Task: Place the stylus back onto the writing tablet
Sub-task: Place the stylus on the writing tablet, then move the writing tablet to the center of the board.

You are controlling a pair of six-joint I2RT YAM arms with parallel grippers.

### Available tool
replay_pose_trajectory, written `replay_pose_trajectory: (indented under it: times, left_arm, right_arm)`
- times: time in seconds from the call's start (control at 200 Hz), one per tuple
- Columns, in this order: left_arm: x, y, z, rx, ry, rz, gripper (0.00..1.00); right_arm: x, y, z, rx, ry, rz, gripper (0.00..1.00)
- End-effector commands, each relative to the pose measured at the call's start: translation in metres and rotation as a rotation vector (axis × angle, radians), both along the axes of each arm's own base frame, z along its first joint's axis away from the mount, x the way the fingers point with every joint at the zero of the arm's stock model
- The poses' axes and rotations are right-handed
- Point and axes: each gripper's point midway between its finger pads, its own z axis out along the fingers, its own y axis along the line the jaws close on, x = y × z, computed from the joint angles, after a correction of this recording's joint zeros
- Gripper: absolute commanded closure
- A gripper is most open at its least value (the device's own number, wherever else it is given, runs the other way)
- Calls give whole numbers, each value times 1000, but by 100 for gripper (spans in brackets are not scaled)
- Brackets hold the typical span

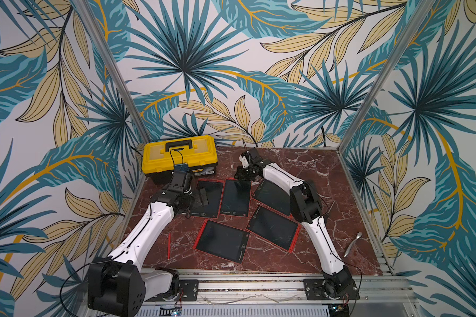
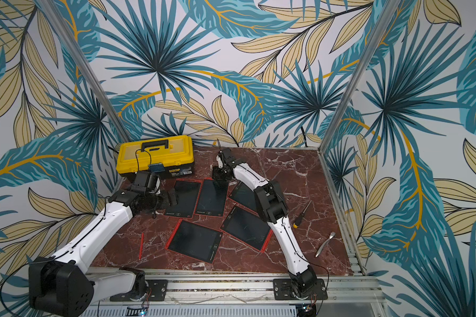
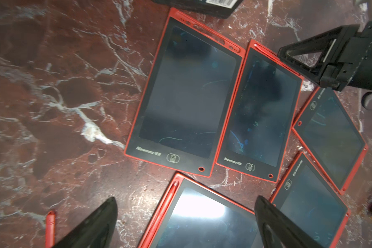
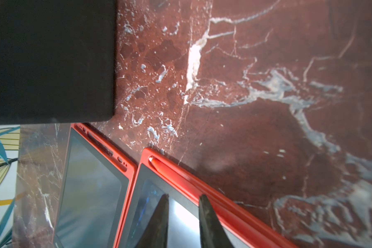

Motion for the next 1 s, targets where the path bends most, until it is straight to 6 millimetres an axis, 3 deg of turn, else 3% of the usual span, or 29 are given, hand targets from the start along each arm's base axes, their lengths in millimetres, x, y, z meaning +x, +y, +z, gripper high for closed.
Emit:
replay_pose_trajectory:
  times: [0.0,0.255,0.441,0.646,0.851,0.996]
  left_arm:
    - [4,-14,-7,-68,3,-32,1]
    - [33,-60,-13,-138,-42,-109,0]
    - [74,-85,-15,-152,-94,-133,0]
    - [120,-111,-22,-128,-119,-175,0]
    - [159,-126,-35,-100,-143,-202,0]
    - [182,-124,-42,-23,-173,-206,0]
  right_arm:
    - [0,-11,25,-75,-67,43,68]
    - [-11,-29,38,-131,-95,45,55]
    - [-29,-55,55,-124,-107,13,49]
    - [-61,-85,61,-133,-78,-23,43]
    - [-93,-102,67,-129,-65,-48,40]
    - [-111,-111,71,-122,-63,-64,38]
